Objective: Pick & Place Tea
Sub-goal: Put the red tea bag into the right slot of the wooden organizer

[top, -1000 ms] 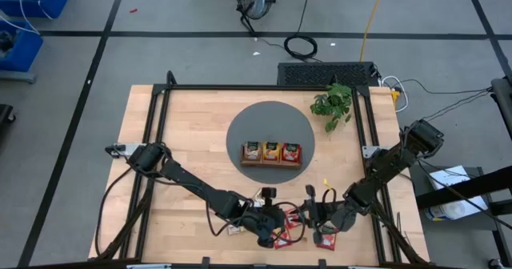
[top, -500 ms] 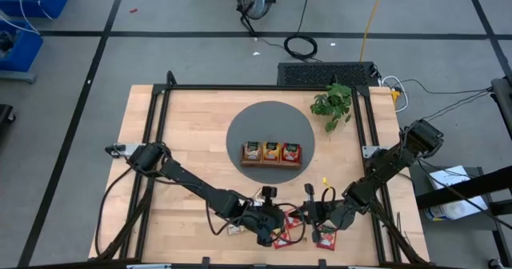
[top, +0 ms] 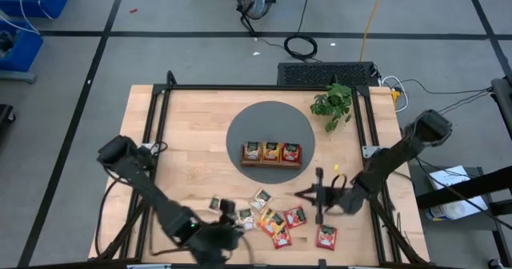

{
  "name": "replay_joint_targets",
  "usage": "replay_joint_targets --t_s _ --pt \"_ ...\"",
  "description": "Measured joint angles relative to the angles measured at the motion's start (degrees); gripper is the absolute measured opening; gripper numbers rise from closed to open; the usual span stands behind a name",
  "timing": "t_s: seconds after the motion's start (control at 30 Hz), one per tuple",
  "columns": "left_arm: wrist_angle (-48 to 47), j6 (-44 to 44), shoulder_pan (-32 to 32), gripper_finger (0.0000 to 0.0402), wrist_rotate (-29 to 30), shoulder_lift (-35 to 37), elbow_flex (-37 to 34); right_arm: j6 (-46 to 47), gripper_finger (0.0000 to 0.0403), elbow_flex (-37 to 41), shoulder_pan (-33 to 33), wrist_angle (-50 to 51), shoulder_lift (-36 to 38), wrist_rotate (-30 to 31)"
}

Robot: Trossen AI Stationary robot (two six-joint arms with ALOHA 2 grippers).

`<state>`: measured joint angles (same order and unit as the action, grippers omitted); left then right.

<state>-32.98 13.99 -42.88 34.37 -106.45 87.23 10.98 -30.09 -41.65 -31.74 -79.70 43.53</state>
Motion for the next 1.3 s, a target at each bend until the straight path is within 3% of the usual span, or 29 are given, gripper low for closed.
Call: replay_joint_targets --t_s 0.13,0.33,0.53,0.8,1.3 --pt "11.27 0.06 -3.0 0.0008 -1.22 3.55 -10.66 -4.01 0.0 3.5 3.79 0.16 8.39 -0.97" --pt "33.26 -2.22 -3.08 0.0009 -1.56 9.09 -30.14 -9.62 0.0 6.89 17.32 2.15 17.38 -10.79" --pt "54.58 -5.32 -0.65 0.0016 -5.78 10.33 -43.67 -9.83 0.0 6.95 33.38 6.66 17.05 -24.84" --pt "57.14 -5.3 0.56 0.0017 -8.29 10.27 -45.91 -8.58 0.0 9.35 41.76 3.21 11.28 -31.77" --pt "58.74 -5.84 0.54 0.0015 -8.94 10.27 -45.91 -3.02 0.0 10.85 42.34 -5.86 1.25 -31.83"
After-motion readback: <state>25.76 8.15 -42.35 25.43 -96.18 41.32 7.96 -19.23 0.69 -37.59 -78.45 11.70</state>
